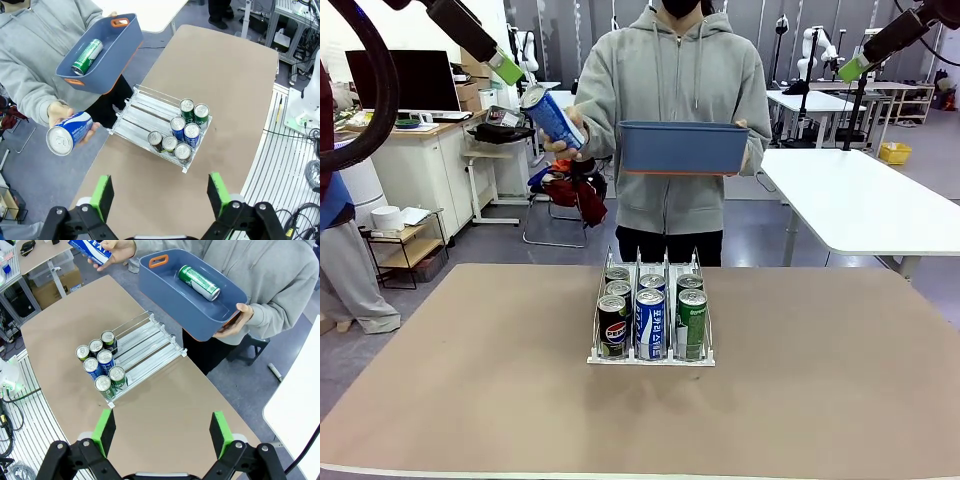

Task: Fill the beverage cans into the dispenser.
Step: Pick up the Ionic drink handed by the human.

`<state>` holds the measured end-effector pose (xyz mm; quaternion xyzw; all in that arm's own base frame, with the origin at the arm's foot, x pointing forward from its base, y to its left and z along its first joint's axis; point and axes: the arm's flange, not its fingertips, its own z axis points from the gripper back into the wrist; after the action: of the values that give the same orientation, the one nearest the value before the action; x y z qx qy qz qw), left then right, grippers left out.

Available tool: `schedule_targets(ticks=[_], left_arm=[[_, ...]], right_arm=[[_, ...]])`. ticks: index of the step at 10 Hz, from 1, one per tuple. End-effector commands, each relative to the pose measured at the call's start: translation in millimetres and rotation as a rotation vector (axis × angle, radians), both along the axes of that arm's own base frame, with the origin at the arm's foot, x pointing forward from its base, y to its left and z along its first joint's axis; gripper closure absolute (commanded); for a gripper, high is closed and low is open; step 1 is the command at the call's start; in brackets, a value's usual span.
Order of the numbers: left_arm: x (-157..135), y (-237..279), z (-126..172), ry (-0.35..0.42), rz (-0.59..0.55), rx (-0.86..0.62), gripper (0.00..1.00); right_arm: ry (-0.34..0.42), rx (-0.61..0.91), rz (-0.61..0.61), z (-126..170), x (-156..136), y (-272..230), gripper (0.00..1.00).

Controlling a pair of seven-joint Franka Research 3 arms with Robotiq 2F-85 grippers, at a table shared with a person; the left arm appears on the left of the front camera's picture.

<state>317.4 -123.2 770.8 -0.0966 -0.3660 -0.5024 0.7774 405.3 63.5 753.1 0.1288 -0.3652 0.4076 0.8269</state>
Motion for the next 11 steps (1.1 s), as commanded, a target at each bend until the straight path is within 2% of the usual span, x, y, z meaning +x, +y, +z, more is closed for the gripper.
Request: schedule_targets(ticks=[1, 11], left_arm=[[-0.5, 2.1, -4.3, -0.001, -0.007, -0.005, 0.0], [-0.5, 2.1, -4.3, -0.001, -0.007, -0.005, 0.0]], right_arm=[[0.003, 0.0, 0.003, -0.4, -0.8, 0.4, 0.0], [0.003, 0.0, 0.003, -0.4, -0.8, 0.4, 0.0]])
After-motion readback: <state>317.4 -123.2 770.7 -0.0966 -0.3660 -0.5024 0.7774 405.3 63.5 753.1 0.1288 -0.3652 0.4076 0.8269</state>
